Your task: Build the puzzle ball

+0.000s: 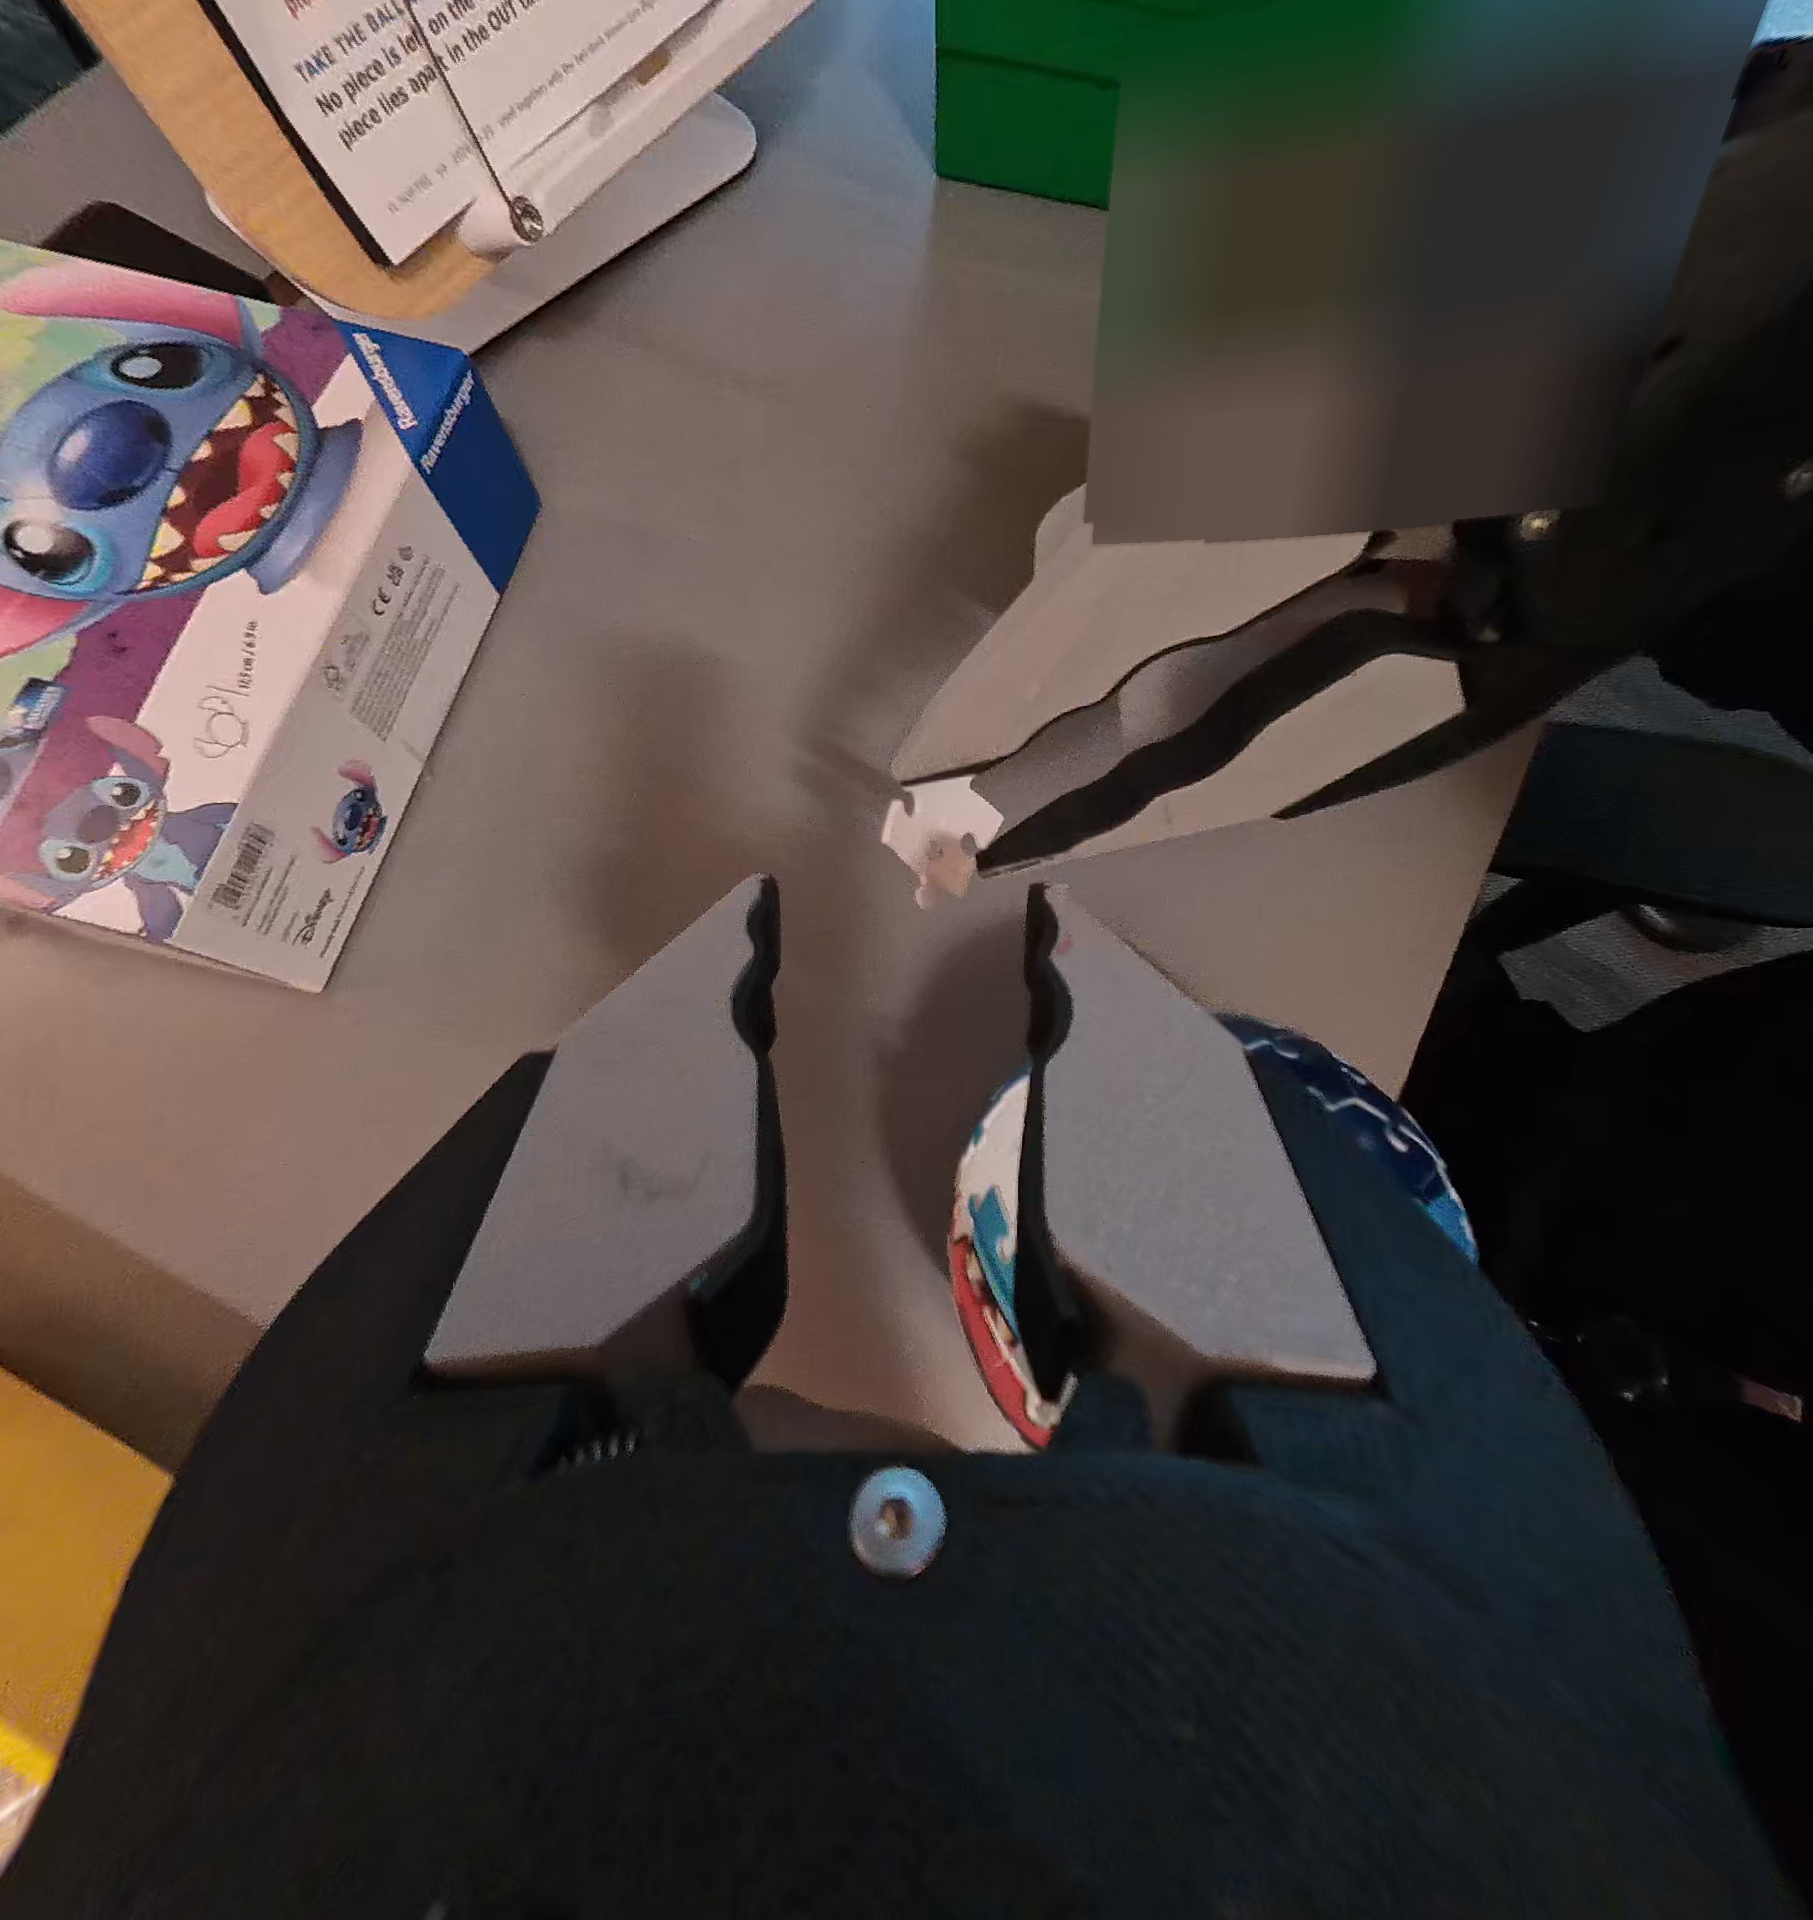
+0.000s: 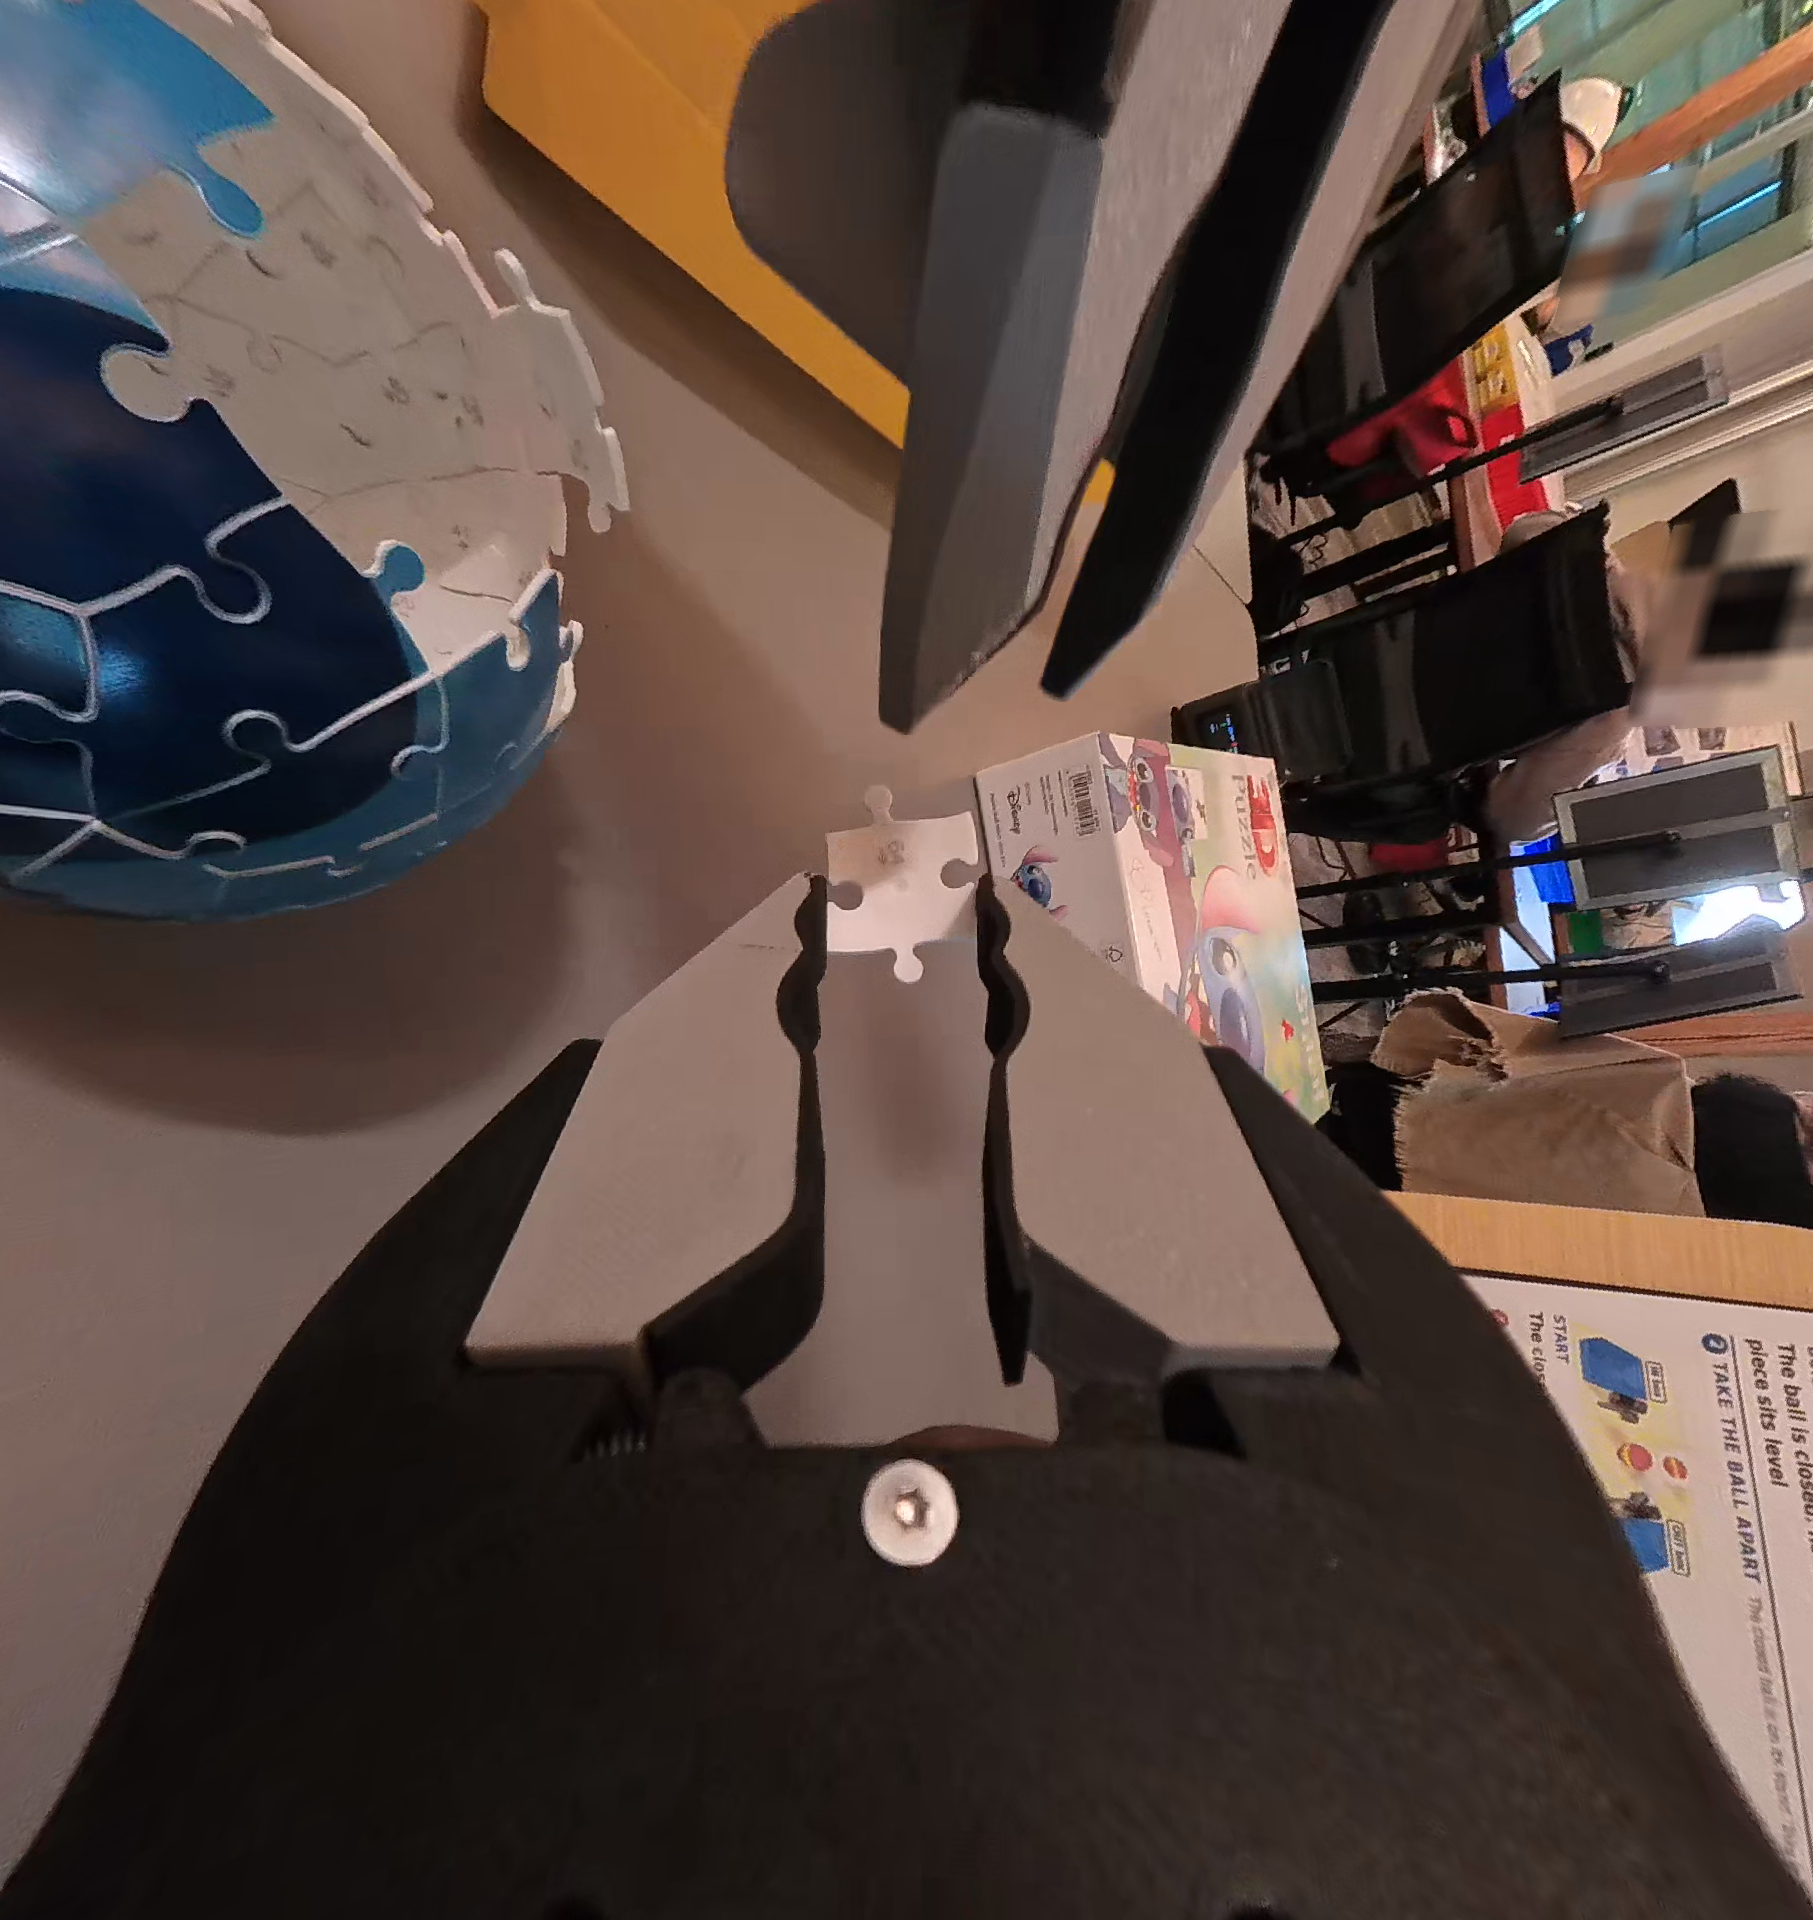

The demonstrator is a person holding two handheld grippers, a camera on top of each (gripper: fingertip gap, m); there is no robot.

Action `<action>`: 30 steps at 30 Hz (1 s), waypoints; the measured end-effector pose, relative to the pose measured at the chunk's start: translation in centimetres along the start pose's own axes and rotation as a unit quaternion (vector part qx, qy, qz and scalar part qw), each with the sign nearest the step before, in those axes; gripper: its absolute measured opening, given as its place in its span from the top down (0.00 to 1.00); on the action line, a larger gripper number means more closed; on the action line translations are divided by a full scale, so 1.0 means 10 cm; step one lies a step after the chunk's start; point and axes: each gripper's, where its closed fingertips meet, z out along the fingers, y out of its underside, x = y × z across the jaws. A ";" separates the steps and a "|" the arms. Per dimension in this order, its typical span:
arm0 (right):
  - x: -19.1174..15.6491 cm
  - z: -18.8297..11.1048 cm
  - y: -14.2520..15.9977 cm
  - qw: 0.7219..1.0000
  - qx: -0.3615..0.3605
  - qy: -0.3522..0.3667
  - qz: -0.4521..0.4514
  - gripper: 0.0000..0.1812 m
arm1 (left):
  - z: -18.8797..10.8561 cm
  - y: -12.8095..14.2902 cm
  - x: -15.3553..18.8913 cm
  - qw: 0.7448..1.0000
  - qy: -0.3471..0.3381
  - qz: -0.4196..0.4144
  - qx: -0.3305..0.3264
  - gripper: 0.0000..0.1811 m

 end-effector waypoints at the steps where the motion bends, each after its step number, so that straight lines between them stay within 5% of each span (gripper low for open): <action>1: 0.01 0.00 0.00 1.000 0.003 0.001 0.001 0.86 | 0.03 -0.01 -0.01 1.000 0.006 -0.004 -0.001 0.75; 10: 0.03 -0.02 -0.03 1.000 0.029 0.005 0.007 0.86 | 0.20 0.02 0.07 0.995 0.093 -0.015 -0.023 0.76; 16: 0.00 -0.02 -0.04 0.999 0.035 0.005 0.010 0.86 | 0.27 0.03 0.07 0.994 0.103 -0.014 -0.023 0.98; 17: 0.00 -0.02 -0.04 0.999 0.038 0.007 0.010 0.96 | 0.26 0.03 0.10 0.993 0.112 -0.010 -0.022 1.00; 24: -0.02 -0.05 0.06 0.994 0.063 -0.017 0.089 0.95 | 0.18 0.02 0.08 0.995 0.099 -0.004 0.014 1.00; 30: -0.08 -0.11 -0.07 0.917 0.173 -0.169 0.317 0.90 | 0.00 -0.12 0.10 0.989 0.111 -0.020 0.091 1.00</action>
